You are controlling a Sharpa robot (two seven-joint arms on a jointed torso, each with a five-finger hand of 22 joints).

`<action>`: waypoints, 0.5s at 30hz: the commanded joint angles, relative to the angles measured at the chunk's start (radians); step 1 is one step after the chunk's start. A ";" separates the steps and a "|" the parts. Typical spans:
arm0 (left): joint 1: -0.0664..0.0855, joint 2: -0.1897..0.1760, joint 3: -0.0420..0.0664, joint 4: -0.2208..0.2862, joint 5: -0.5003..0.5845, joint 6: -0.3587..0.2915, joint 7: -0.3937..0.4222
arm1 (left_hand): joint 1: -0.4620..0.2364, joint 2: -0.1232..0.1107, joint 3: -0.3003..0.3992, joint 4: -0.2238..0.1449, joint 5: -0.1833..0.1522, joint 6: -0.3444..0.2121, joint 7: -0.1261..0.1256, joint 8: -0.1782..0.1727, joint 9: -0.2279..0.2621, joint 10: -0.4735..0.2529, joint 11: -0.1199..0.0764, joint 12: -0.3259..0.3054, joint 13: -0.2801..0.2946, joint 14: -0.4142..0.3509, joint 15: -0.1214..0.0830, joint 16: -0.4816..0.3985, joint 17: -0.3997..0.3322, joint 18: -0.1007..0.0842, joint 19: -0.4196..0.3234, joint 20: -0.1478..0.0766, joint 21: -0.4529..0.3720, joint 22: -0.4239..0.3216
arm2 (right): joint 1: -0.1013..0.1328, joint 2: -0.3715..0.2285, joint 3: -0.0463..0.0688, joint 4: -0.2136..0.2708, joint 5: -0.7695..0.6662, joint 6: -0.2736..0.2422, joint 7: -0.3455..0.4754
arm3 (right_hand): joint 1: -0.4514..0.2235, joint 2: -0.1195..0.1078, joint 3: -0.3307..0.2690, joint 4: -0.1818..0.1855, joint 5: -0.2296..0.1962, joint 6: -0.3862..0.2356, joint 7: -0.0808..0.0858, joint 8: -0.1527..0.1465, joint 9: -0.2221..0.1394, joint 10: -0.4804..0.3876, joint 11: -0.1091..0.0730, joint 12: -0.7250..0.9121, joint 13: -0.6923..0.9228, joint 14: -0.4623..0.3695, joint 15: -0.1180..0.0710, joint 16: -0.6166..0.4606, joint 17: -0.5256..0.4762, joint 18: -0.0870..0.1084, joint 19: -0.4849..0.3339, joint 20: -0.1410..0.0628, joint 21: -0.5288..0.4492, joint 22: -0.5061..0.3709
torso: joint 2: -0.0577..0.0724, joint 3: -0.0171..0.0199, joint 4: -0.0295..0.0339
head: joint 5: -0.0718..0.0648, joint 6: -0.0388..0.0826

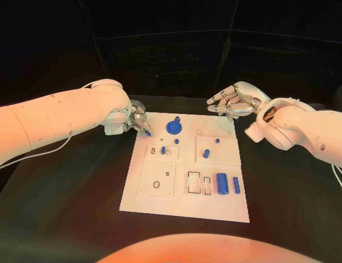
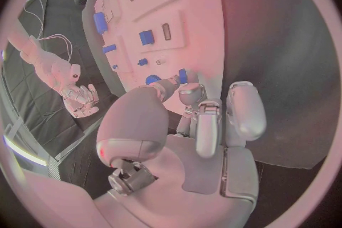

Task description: Assemble the parts on the task board

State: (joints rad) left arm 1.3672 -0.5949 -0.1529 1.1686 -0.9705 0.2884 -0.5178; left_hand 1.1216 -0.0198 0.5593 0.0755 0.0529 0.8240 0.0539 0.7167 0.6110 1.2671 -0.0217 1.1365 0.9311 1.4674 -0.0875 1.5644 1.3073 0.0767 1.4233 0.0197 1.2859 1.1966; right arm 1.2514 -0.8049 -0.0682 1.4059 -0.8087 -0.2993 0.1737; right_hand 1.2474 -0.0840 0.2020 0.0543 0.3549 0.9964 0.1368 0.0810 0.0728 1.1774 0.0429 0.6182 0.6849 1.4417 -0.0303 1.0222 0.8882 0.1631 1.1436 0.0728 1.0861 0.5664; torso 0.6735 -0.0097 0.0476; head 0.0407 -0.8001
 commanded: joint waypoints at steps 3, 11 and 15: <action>0.003 -0.032 0.000 0.071 0.022 -0.113 0.008 | -0.013 -0.004 0.135 -0.126 -0.002 -0.003 -0.004 0.005 0.002 0.007 -0.003 0.005 -0.001 0.103 0.003 0.006 0.263 0.008 0.004 0.005 -0.004 0.001 | 0.002 0.000 0.001 -0.001 -0.001 0.009 0.005 | -0.005 0.002 0.002 0.002 0.005 -0.004 0.000 -0.002 0.001 0.004 0.002 -0.004 -0.002 0.008 -0.002 -0.006 0.001 0.007 0.006 0.002 -0.003 -0.001 | -0.001 -0.0001 0.0023 | 0.000 0.000; 0.000 -0.099 -0.002 0.204 -0.017 -0.192 0.013 | -0.018 -0.018 0.149 -0.135 -0.002 -0.003 -0.006 0.013 0.006 0.012 -0.005 0.009 0.001 0.103 0.001 0.006 0.263 0.006 0.008 0.004 0.002 0.009 | 0.002 0.003 0.000 -0.006 -0.001 0.012 0.006 | -0.006 0.002 0.002 0.002 0.005 -0.004 0.000 -0.002 0.001 0.004 0.002 -0.004 -0.002 0.008 -0.002 -0.006 0.001 0.007 0.007 0.002 -0.003 -0.001 | -0.001 -0.0002 0.0003 | 0.010 0.000; -0.003 -0.123 -0.016 0.243 -0.041 -0.218 0.015 | -0.019 -0.028 0.152 -0.140 -0.002 0.000 -0.008 0.017 0.007 0.015 -0.006 0.012 0.004 0.103 0.000 0.006 0.263 0.005 0.009 0.003 0.004 0.012 | 0.001 0.005 0.000 -0.008 -0.001 0.013 0.006 | -0.007 0.002 0.002 0.003 0.006 -0.004 0.000 -0.002 0.001 0.004 0.002 -0.004 -0.002 0.008 -0.002 -0.007 0.001 0.007 0.007 0.002 -0.003 -0.001 | -0.001 0.0000 0.0002 | 0.012 0.000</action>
State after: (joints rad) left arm 1.3642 -0.7146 -0.1680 1.4017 -0.9780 0.1302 -0.5144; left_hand 1.1008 -0.0406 0.5871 0.0564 0.0497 0.8252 0.0551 0.7290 0.6172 1.2760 -0.0305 1.1424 0.9336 1.4673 -0.0875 1.5644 1.3073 0.0767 1.4269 0.0233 1.2859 1.2074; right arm 1.2514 -0.8012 -0.0684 1.3974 -0.8087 -0.2952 0.1733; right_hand 1.2474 -0.0840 0.2020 0.0543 0.3549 0.9964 0.1368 0.0810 0.0728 1.1774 0.0429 0.6183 0.6840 1.4417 -0.0303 1.0222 0.8880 0.1632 1.1437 0.0728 1.0861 0.5662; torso 0.6723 -0.0096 0.0486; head 0.0518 -0.7996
